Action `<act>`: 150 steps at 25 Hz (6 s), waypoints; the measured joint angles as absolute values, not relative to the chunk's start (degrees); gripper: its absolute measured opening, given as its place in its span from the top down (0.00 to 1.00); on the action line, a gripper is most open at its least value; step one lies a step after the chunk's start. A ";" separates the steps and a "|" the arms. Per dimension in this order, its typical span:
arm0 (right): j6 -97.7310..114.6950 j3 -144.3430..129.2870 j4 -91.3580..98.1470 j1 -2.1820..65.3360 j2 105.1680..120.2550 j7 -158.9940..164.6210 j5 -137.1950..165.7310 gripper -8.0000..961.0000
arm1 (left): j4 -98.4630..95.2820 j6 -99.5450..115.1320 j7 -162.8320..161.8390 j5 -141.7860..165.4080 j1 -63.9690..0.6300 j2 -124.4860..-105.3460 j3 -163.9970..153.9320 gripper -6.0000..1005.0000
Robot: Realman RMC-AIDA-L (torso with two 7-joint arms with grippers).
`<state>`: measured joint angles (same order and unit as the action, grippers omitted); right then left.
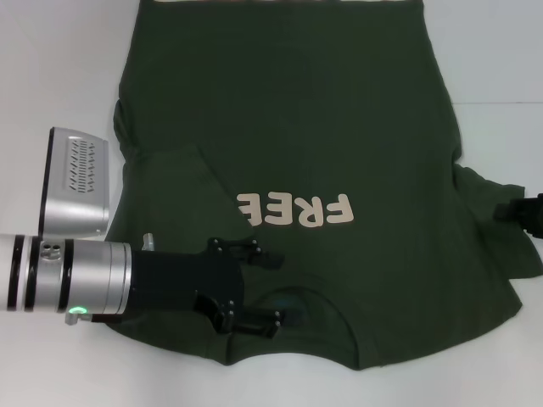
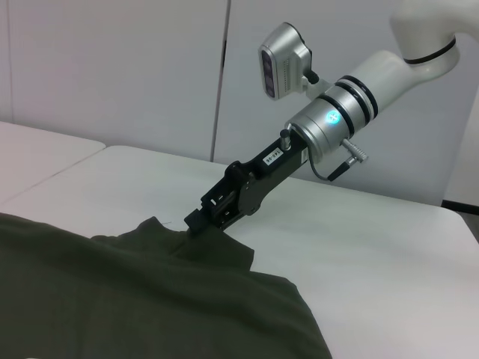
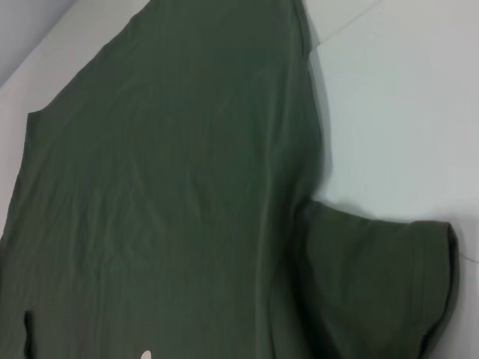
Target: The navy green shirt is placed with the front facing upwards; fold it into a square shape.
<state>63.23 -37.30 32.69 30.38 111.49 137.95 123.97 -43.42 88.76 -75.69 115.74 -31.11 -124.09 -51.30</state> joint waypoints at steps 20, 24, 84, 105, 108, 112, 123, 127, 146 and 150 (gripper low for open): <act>61.56 -35.65 32.77 29.04 109.46 137.56 124.07 0.98 | -43.38 88.56 -75.89 115.25 -31.30 -124.05 -51.24 0.17; 60.22 -35.60 32.91 29.03 107.49 137.41 124.07 0.98 | -43.26 88.51 -76.08 114.83 -31.27 -124.15 -51.09 0.17; 72.86 -42.80 35.82 37.23 113.96 116.38 107.00 0.26 | -43.52 87.54 -80.47 112.15 -30.22 -123.98 -42.90 0.17; 73.09 -43.33 34.35 36.52 118.31 108.34 104.55 0.05 | -50.83 83.46 -96.61 119.33 -20.36 -123.73 -27.35 0.17; 72.44 -43.43 34.27 36.79 118.29 108.39 104.63 0.06 | -51.28 83.47 -97.61 120.58 -19.29 -123.88 -26.32 0.17; 72.27 -43.46 34.27 37.00 118.27 108.42 104.75 0.06 | -51.48 83.49 -98.64 122.93 -18.69 -124.00 -25.79 0.17; 72.91 -43.51 34.27 37.07 118.27 108.66 104.85 0.06 | -51.44 82.64 -99.92 127.30 -18.20 -124.01 -25.68 0.18; 72.94 -43.51 34.28 36.95 118.28 108.69 104.85 0.06 | -51.37 82.61 -100.39 128.03 -18.44 -124.01 -26.06 0.18; 73.13 -43.52 34.28 36.82 117.76 109.19 104.85 0.06 | -52.21 79.74 -104.12 130.56 -20.02 -124.01 -27.09 0.64; 73.18 -43.60 34.28 36.56 117.46 109.63 105.36 0.06 | -52.23 79.98 -104.33 130.61 -20.19 -123.95 -27.88 0.83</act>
